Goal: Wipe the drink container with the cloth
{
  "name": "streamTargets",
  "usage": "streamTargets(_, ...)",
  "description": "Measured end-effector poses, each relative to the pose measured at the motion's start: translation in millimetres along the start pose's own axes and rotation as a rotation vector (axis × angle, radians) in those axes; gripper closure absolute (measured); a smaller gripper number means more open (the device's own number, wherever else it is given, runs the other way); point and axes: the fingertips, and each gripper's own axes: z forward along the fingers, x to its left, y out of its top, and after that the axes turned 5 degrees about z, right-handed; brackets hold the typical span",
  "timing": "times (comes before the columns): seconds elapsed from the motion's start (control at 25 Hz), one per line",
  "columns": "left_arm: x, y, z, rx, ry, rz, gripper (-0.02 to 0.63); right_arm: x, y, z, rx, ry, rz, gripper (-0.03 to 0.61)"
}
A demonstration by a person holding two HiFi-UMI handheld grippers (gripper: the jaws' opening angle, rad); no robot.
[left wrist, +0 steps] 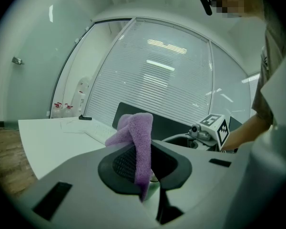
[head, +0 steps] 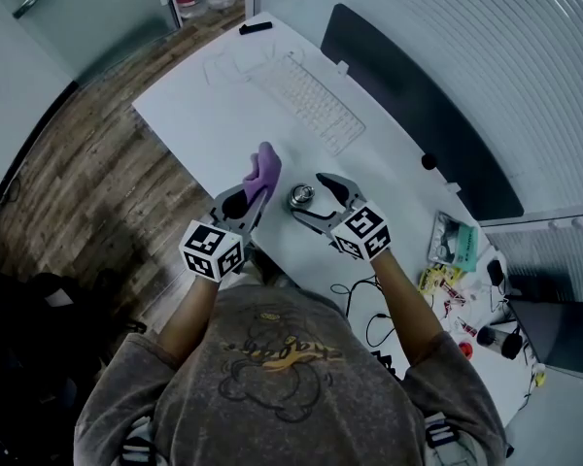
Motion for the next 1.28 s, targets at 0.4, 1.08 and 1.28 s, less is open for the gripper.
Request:
streamTargets(0.4,19,-6,10,0.018,0.014,-0.016,0.561,-7,-18,33,0.064,0.019,-0.041,0.256)
streamTargets(1.08,35,-22,42,0.08,-0.052,-0.033,0.561,-9,-21,40,0.059,0.001,-0.041,0.322)
streamTargets(1.28,36,-24,54,0.095,-0.074,-0.039,0.561,-6,-26,42,0.123,0.02,-0.071,0.31)
